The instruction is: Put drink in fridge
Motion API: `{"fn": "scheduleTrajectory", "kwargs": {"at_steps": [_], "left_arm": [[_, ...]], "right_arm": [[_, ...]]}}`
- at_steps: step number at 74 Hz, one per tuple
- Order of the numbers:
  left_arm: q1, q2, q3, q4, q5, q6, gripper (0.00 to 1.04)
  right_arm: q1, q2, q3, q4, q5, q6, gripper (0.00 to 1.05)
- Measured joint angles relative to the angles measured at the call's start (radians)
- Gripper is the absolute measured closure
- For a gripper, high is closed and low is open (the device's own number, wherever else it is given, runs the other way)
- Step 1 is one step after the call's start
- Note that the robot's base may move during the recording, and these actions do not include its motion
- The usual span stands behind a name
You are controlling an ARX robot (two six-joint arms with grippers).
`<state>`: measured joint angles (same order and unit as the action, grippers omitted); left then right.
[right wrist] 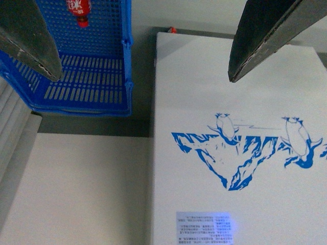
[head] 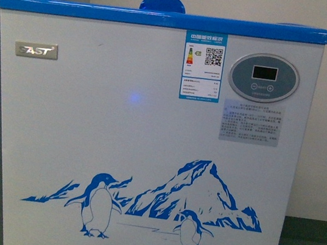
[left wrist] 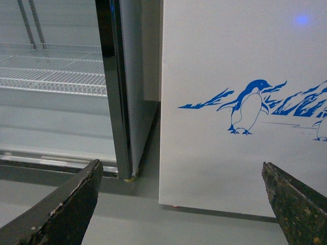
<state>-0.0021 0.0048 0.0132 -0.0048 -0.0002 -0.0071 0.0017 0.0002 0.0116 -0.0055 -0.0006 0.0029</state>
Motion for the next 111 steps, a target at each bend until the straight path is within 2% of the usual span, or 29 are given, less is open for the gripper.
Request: {"fn": "scheduleTrajectory", "kwargs": {"at_steps": [31, 34, 35, 38, 42, 44, 49, 53, 59, 64, 70, 79, 93, 111], "left_arm": [[0.0, 0.0, 0.0, 0.0, 0.0, 0.0, 0.08], [0.0, 0.0, 0.0, 0.0, 0.0, 0.0, 0.08], [0.0, 0.0, 0.0, 0.0, 0.0, 0.0, 0.08], [0.0, 0.0, 0.0, 0.0, -0.001, 0.0, 0.08], [0.0, 0.0, 0.0, 0.0, 0.0, 0.0, 0.08], [0.0, 0.0, 0.0, 0.0, 0.0, 0.0, 0.08], [0.0, 0.0, 0.0, 0.0, 0.0, 0.0, 0.08], [0.0, 0.0, 0.0, 0.0, 0.0, 0.0, 0.08], [0.0, 0.0, 0.0, 0.0, 0.0, 0.0, 0.08], [0.0, 0.0, 0.0, 0.0, 0.0, 0.0, 0.08], [0.0, 0.0, 0.0, 0.0, 0.0, 0.0, 0.08], [0.0, 0.0, 0.0, 0.0, 0.0, 0.001, 0.08], [0.0, 0.0, 0.0, 0.0, 0.0, 0.002, 0.08], [0.0, 0.0, 0.0, 0.0, 0.0, 0.002, 0.08]], "right_arm": [[0.0, 0.0, 0.0, 0.0, 0.0, 0.0, 0.07], [0.024, 0.014, 0.0, 0.026, 0.096, -0.025, 0.07], [0.05, 0.026, 0.0, 0.058, 0.169, -0.042, 0.07], [0.08, 0.056, 0.0, 0.097, 0.301, -0.058, 0.07], [0.072, 0.109, 0.0, 0.115, 0.394, -0.062, 0.07], [0.06, 0.139, 0.0, 0.13, 0.409, -0.064, 0.07], [-0.013, 0.294, 0.005, 0.237, 0.359, -0.076, 0.07], [-0.136, 0.542, 0.05, 0.387, 0.251, -0.079, 0.07], [-0.266, 0.836, 0.147, 0.525, 0.159, -0.092, 0.07], [-0.344, 1.064, 0.253, 0.55, 0.124, -0.102, 0.07], [-0.395, 1.297, 0.375, 0.536, 0.076, -0.132, 0.07], [-0.42, 1.595, 0.542, 0.438, 0.011, -0.168, 0.07], [-0.436, 1.913, 0.757, 0.417, 0.051, -0.207, 0.07], [-0.45, 2.302, 0.948, 0.404, 0.078, -0.185, 0.07]]}}
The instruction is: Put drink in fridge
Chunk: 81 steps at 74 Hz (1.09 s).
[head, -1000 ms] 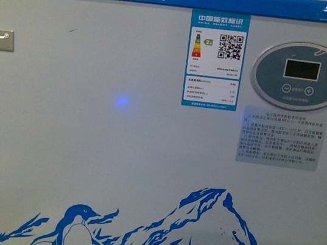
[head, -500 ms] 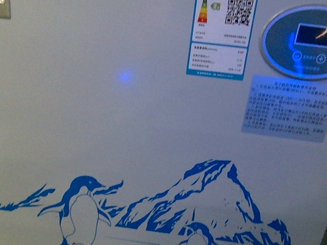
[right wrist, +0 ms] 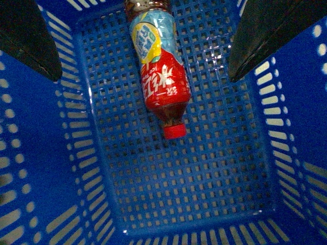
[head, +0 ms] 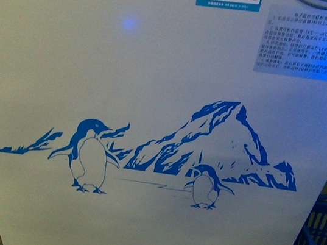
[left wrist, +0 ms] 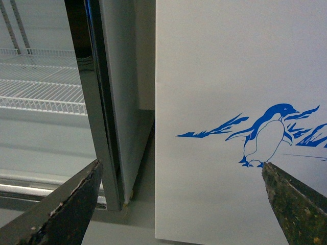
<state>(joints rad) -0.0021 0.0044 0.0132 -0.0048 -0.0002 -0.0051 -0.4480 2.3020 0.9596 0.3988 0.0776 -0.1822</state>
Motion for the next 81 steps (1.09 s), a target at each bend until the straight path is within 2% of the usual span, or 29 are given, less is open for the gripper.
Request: {"fn": "scheduleTrajectory", "kwargs": {"at_steps": [42, 81], "left_arm": [[0.0, 0.0, 0.0, 0.0, 0.0, 0.0, 0.08], [0.0, 0.0, 0.0, 0.0, 0.0, 0.0, 0.08]], "right_arm": [[-0.026, 0.504, 0.315, 0.001, -0.021, -0.022, 0.07], [-0.045, 0.664, 0.46, -0.043, -0.014, -0.048, 0.07]]}}
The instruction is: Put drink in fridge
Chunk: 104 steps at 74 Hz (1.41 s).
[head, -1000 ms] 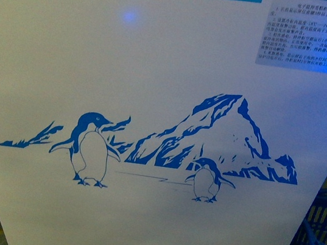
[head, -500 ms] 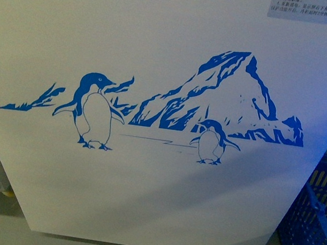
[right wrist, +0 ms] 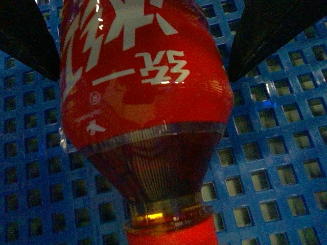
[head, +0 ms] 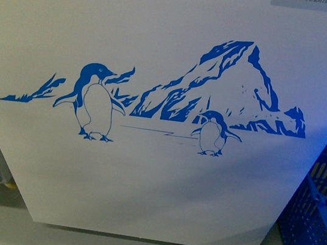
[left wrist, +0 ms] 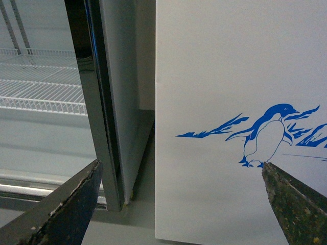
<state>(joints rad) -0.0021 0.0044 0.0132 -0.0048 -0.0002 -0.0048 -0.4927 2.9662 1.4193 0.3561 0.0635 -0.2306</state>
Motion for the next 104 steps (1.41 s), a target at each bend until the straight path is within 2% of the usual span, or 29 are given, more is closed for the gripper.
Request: {"fn": "scheduleTrajectory", "kwargs": {"at_steps": [18, 29, 35, 45, 58, 74, 104], "left_arm": [[0.0, 0.0, 0.0, 0.0, 0.0, 0.0, 0.08], [0.0, 0.0, 0.0, 0.0, 0.0, 0.0, 0.08], [0.0, 0.0, 0.0, 0.0, 0.0, 0.0, 0.08], [0.0, 0.0, 0.0, 0.0, 0.0, 0.0, 0.08], [0.0, 0.0, 0.0, 0.0, 0.0, 0.0, 0.08], [0.0, 0.0, 0.0, 0.0, 0.0, 0.0, 0.08], [0.0, 0.0, 0.0, 0.0, 0.0, 0.0, 0.08]], "right_arm": [[0.0, 0.022, 0.016, -0.004, -0.001, 0.0, 0.08], [0.0, 0.022, 0.019, -0.002, -0.004, -0.006, 0.29], [-0.003, 0.023, 0.016, 0.012, -0.004, -0.006, 0.47], [-0.006, 0.009, -0.005, 0.031, -0.01, -0.005, 0.58], [-0.011, -0.051, -0.073, 0.078, -0.019, 0.002, 0.6], [-0.021, -0.284, -0.217, 0.165, -0.028, 0.02, 0.61], [0.008, -0.963, -0.618, 0.335, -0.079, 0.056, 0.62]]}}
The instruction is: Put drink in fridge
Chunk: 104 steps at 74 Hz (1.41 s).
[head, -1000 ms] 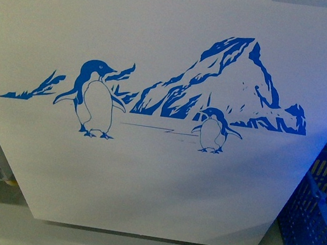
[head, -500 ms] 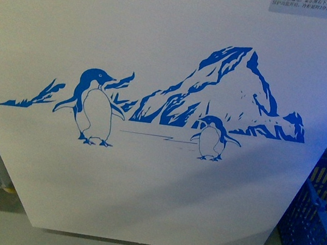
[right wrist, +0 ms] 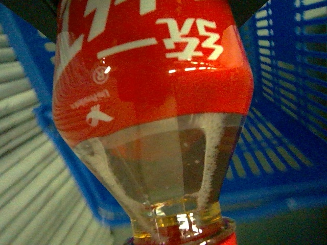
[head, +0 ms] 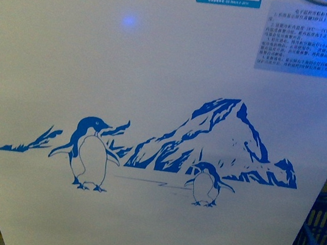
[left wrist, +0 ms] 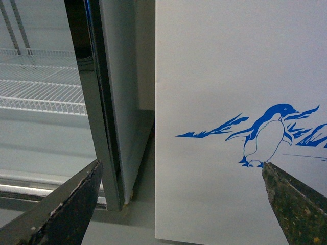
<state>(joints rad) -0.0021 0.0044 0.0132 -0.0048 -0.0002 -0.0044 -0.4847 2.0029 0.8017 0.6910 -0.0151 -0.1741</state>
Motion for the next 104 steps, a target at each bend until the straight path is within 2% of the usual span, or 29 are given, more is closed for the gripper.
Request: {"fn": "scheduleTrajectory", "kwargs": {"at_steps": [27, 46, 56, 80, 104], "left_arm": [[0.0, 0.0, 0.0, 0.0, 0.0, 0.0, 0.08], [0.0, 0.0, 0.0, 0.0, 0.0, 0.0, 0.08], [0.0, 0.0, 0.0, 0.0, 0.0, 0.0, 0.08], [0.0, 0.0, 0.0, 0.0, 0.0, 0.0, 0.08], [0.0, 0.0, 0.0, 0.0, 0.0, 0.0, 0.08]], "right_arm": [[0.061, -0.695, -0.283, 0.057, -0.104, 0.141, 0.62], [0.147, -1.086, -0.395, -0.032, -0.213, 0.25, 0.62], [0.209, -1.257, -0.415, -0.097, -0.233, 0.285, 0.62], [0.317, -1.529, -0.47, -0.24, -0.19, 0.295, 0.62], [0.459, -1.699, -0.491, -0.356, -0.062, 0.264, 0.62]]}}
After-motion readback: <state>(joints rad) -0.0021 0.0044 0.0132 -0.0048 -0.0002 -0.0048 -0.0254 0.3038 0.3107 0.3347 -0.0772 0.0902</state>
